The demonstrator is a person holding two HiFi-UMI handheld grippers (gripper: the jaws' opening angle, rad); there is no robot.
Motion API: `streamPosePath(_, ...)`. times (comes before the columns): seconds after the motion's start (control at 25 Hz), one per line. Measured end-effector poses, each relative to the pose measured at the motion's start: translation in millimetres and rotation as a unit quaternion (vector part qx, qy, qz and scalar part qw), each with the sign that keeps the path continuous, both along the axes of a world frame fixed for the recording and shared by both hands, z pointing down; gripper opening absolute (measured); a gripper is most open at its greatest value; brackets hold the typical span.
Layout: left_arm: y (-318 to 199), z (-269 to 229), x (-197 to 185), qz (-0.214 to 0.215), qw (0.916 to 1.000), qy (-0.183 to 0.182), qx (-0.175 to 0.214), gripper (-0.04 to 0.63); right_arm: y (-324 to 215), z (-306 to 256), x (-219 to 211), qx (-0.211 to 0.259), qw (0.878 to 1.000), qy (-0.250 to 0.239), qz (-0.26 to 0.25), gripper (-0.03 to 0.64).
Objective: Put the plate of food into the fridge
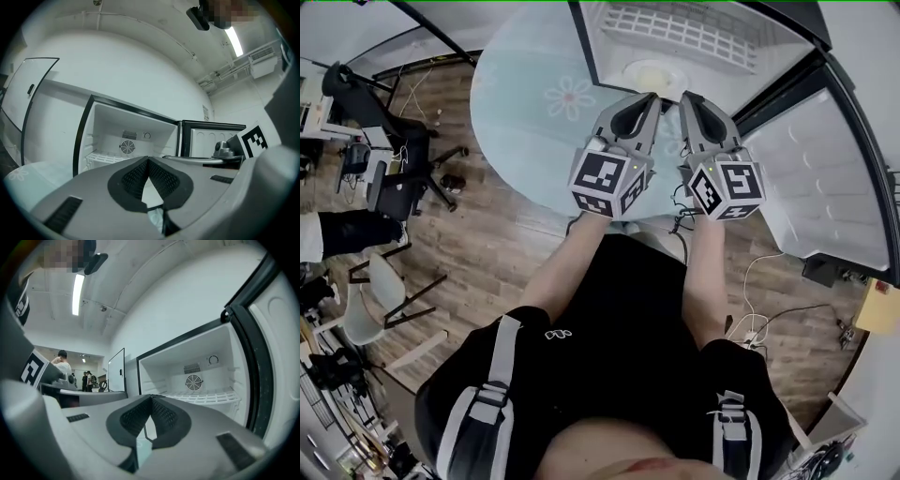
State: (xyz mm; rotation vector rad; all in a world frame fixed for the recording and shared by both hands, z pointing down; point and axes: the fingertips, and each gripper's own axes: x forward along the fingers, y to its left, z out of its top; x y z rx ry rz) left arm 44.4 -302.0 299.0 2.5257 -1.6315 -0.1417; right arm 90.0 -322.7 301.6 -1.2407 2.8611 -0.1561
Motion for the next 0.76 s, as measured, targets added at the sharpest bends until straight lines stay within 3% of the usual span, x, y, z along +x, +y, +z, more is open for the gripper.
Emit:
streamPosePath(0.32, 5, -3, -4, -0.021, 0.9998, -0.004, 0.001, 0.0, 3, -8, 2, 0.02, 1.0, -0.005, -0.011, 0.002)
streamPosePath(0.76, 4, 4, 0, -0.012, 0.9999, 0.005, -0.011, 0.0, 3, -6, 10, 0.024, 1.0, 0.013, 0.002, 0.002)
